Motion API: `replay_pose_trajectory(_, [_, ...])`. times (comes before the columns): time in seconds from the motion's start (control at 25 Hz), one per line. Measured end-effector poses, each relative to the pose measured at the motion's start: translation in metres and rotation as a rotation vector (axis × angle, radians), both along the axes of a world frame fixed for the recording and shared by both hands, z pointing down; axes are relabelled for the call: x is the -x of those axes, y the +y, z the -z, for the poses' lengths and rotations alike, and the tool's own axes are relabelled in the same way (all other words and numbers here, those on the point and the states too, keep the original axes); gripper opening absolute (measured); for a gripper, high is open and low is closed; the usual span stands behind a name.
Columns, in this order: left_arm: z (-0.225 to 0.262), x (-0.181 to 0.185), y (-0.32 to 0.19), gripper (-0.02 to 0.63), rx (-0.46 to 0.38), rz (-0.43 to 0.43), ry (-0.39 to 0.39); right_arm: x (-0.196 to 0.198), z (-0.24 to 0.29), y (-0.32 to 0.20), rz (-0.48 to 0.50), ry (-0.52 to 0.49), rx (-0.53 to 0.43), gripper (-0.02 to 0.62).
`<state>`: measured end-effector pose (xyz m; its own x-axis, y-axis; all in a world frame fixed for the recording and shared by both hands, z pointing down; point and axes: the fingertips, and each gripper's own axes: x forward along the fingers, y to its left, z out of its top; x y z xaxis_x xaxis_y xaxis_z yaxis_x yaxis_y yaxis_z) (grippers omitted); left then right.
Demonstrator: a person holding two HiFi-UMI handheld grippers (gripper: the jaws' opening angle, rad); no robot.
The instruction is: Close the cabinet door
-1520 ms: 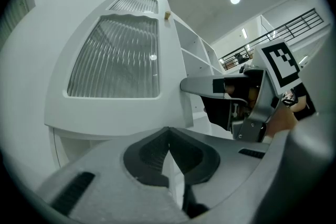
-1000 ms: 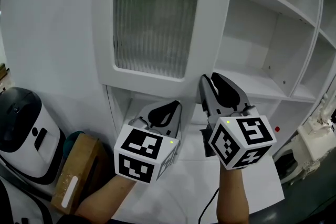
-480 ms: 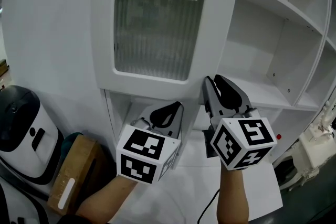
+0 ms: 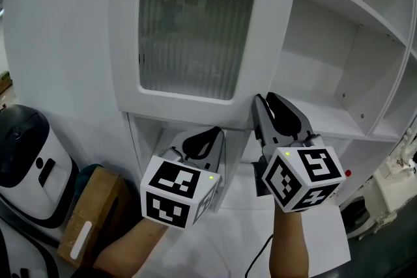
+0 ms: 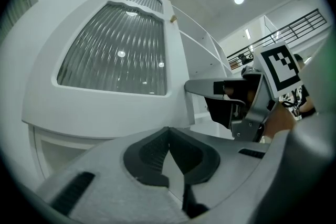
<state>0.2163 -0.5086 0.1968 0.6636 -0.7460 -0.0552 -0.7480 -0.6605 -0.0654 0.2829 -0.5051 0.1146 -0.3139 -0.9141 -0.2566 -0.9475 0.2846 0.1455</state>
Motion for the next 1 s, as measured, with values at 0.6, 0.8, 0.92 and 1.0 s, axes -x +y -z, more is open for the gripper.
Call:
replay_pose_trajectory(0.6, [-0.005, 0.016, 0.014, 0.012, 0.031, 0.065, 0.002, 0.001, -0.012, 0.015, -0.007, 0.002, 0.038, 0.083])
replay_pose_trajectory(0.8, [-0.009, 0.021, 0.029, 0.012, 0.043, 0.076, -0.001, 0.007, -0.020, 0.028, 0.005, 0.001, 0.058, 0.074])
replay_pose_trajectory(0.92, [-0.009, 0.025, 0.039, 0.012, 0.048, 0.080, -0.004, 0.014, -0.025, 0.038, 0.009, 0.009, 0.070, 0.063])
replay_pose_trajectory(1.0, [-0.009, 0.028, 0.044, 0.012, 0.052, 0.080, -0.005, 0.019, -0.028, 0.044, 0.009, 0.014, 0.074, 0.058])
